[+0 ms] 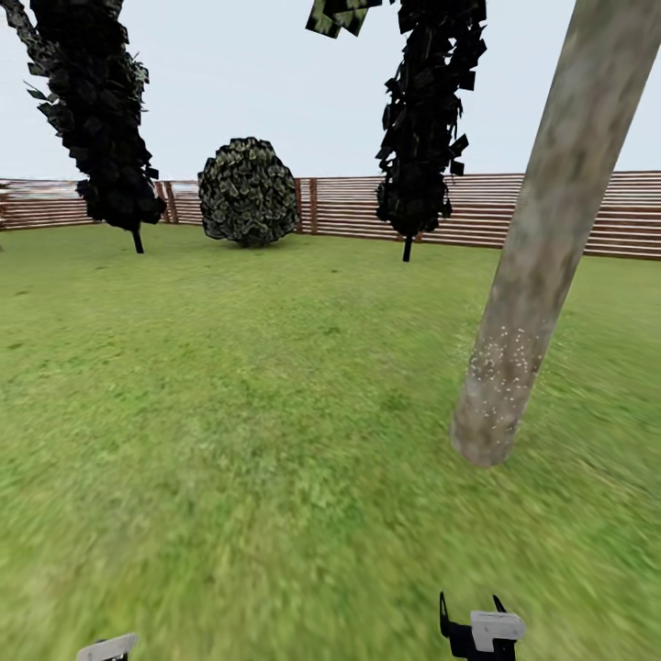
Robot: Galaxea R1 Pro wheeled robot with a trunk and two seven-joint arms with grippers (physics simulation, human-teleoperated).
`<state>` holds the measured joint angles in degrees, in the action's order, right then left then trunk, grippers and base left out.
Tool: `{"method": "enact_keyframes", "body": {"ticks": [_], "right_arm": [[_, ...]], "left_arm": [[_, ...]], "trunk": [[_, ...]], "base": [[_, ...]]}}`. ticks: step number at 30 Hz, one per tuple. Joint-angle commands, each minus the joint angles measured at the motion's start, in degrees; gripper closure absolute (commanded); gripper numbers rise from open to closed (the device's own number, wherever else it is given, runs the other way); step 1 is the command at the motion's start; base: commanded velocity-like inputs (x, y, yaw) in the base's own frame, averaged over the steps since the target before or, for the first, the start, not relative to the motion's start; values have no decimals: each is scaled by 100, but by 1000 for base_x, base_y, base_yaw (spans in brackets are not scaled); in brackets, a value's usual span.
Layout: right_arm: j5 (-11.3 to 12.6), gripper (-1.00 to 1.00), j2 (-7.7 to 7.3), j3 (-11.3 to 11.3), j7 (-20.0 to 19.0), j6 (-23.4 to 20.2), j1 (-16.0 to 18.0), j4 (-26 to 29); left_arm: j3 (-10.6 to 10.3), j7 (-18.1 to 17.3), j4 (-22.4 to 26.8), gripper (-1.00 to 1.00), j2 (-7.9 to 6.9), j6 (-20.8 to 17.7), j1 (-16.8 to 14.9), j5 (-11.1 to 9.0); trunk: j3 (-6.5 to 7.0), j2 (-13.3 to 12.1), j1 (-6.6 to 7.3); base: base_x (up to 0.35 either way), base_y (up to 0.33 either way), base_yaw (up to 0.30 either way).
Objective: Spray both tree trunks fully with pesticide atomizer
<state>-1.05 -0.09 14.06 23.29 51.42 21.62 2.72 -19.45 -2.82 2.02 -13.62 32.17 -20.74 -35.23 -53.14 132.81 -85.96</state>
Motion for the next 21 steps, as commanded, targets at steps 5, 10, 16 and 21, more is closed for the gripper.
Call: {"method": "enact_keyframes", "body": {"ticks": [5,10,16,21], "right_arm": [[0,-100,0,1,0,0,0,0],[-2,-100,0,1,0,0,0,0],[-7,-100,0,1,0,0,0,0],[-1,-100,0,1,0,0,0,0]], "left_arm": [[2,0,0,100,0,0,0,-2],[2,-4,0,100,0,0,0,-2],[2,-7,0,100,0,0,0,-2],[2,-6,0,100,0,0,0,-1]], "trunk": [[28,0,0],[56,0,0],[89,0,0],[117,0,0]], "base": [[0,0,231],[0,0,230],[0,0,230],[0,0,230]]}}
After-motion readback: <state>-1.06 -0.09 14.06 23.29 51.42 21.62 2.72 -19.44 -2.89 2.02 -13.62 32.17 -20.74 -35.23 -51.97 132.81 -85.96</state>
